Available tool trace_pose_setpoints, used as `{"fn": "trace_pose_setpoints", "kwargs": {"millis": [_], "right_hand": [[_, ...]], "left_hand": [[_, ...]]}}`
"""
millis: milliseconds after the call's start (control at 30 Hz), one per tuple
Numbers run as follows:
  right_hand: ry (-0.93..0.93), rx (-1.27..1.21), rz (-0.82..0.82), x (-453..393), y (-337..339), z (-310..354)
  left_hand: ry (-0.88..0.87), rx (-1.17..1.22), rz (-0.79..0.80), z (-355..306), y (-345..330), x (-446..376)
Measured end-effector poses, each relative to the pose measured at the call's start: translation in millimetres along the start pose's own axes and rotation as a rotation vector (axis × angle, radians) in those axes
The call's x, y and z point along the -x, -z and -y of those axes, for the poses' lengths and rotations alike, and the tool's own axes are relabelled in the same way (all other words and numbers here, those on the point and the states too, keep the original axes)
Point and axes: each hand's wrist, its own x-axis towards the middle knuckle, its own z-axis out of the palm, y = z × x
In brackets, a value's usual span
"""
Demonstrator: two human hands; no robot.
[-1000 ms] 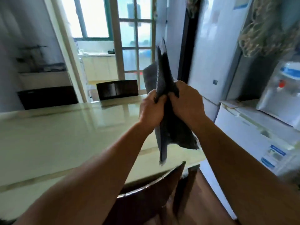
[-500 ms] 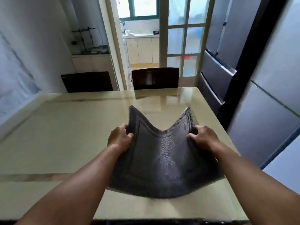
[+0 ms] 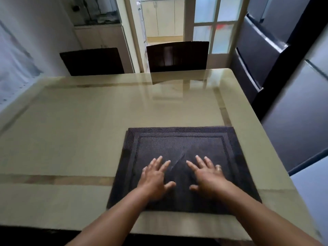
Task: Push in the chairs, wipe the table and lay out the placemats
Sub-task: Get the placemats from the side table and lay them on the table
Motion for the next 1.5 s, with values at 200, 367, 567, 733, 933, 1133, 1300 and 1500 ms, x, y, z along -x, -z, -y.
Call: {"fn": "trace_pose_setpoints", "kwargs": {"millis": [200, 367, 567, 733, 933, 1133, 1300, 1500], "right_hand": [[-0.104, 0.014, -0.011, -10, -14, 13], [-0.086, 0.019, 0.017, -25, 0, 32], [-0.128, -0.099, -0.036, -96, 36, 20], [-0.170, -0.163, -0.101, -168, 71, 1], [-0.237, -0.244, -0.238, -217, 95, -11], [-0.253, -0.223, -0.224, -257, 109, -27], [-0.235, -0.181, -0.225, -275, 118, -36], [-0.129, -0.248, -0.353, -236, 96, -19]], "left_hand": [[0.010, -0.051, 0.043, 1, -11, -20], [0.099, 0.009, 0.092, -16, 5, -64], [-0.021, -0.022, 0.050, -7, 52, -139], [-0.104, -0.072, 0.022, 3, 67, -176], [-0.070, -0.065, 0.002, 9, 71, -229], [-0.065, -0.058, -0.018, 5, 80, -272], [-0.060, -0.035, -0.025, 1, 88, -289], [-0.077, 0.056, -0.069, -15, 67, -238]]}}
